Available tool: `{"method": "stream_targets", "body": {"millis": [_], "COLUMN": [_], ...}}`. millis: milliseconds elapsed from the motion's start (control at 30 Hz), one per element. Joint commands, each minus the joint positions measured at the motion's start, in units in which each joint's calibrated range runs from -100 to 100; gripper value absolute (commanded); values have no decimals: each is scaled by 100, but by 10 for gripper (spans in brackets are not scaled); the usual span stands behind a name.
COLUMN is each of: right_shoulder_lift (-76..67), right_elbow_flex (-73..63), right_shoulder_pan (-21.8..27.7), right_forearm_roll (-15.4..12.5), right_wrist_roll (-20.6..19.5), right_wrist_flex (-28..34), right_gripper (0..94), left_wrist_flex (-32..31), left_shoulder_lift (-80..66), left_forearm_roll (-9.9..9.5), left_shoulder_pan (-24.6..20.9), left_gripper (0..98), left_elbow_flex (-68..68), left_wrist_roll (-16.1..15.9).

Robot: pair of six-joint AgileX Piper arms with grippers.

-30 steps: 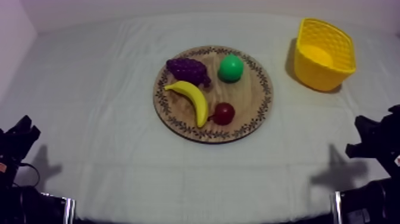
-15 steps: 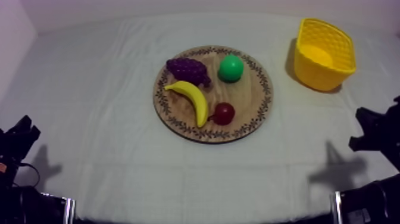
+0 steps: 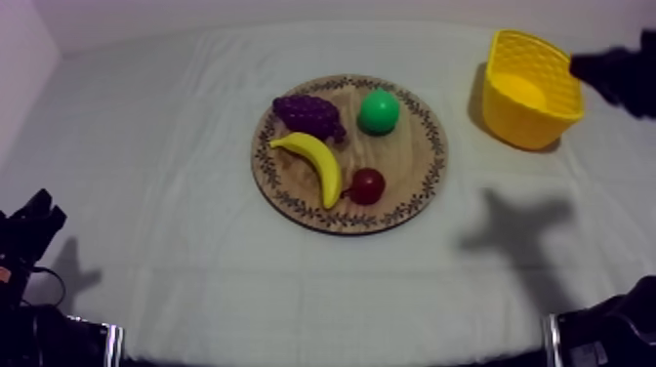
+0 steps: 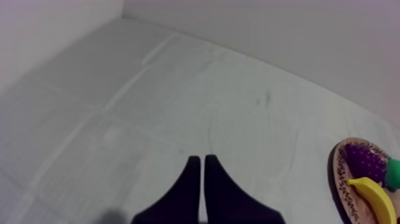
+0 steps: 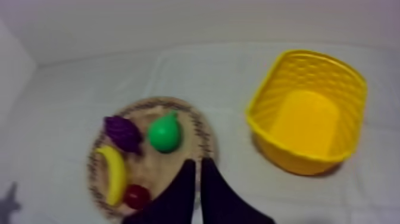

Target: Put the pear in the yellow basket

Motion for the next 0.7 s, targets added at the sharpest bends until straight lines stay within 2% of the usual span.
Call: {"method": "stream_targets", "body": {"millis": [0,200,267,467,667], "right_shoulder_lift": [1464,3134,3650,5064,6067], "right_elbow_flex": [-2059,-4081,-4612,-5581,-5534], "right_shoulder_pan": [-247,-182,-181,-369,-601], "right_forearm_roll": [-245,-900,-1040,-1196,-1224], "right_wrist_roll": [-353,-90,-53,-95,-172], "right_wrist_flex": [223,726,859,1111,891], "right_gripper": [54,54,54,57,62], "left_wrist_flex": [0,0,0,0,0], "left_shoulder_lift": [-4,-4,-4,-4,-4], "left_forearm_roll": [1,1,1,1,1], "left_shoulder_pan": [-1,-1,-1,-1,-1], "left_gripper": [1,1,1,1,1], "left_elbow_flex": [0,0,0,0,0], "left_wrist_roll": [2,2,0,1,0]}}
